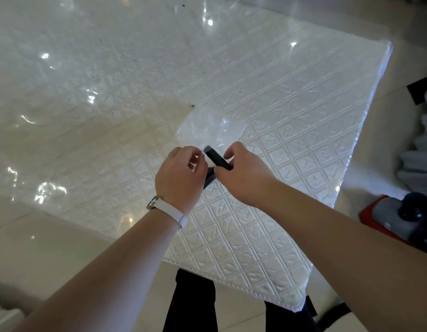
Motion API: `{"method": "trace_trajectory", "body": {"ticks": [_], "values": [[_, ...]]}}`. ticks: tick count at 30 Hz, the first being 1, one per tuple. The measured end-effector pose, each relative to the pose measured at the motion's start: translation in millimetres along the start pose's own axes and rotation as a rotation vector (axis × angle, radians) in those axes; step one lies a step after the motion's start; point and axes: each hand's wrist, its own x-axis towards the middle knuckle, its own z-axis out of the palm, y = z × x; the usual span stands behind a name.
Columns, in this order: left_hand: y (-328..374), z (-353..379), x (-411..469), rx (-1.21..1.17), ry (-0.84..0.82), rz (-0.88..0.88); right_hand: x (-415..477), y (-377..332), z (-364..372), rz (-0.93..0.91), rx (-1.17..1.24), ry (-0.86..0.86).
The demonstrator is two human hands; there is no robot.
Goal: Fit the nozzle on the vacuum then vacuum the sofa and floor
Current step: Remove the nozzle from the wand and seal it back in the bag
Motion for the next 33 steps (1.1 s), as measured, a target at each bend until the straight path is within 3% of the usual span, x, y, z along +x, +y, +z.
{"method": "trace_trajectory", "body": {"ticks": [11, 20, 29, 33], "values": [[5, -8, -12, -0.132, -0.03, -0.001, -9, -1, 1, 0.031, 0.177, 0.085], [15, -21, -13, -0.379, -0.16, -0.193, -23, 11, 2, -0.036, 0.42, 0.248], [23, -27, -22, -0.595, -0.265, -0.259, -22, 18, 4, -0.078, 0.198, 0.216], [21, -25, -24, -0.623, -0.251, -0.265, -22, 32, 6, -0.163, 0.032, 0.302]]}}
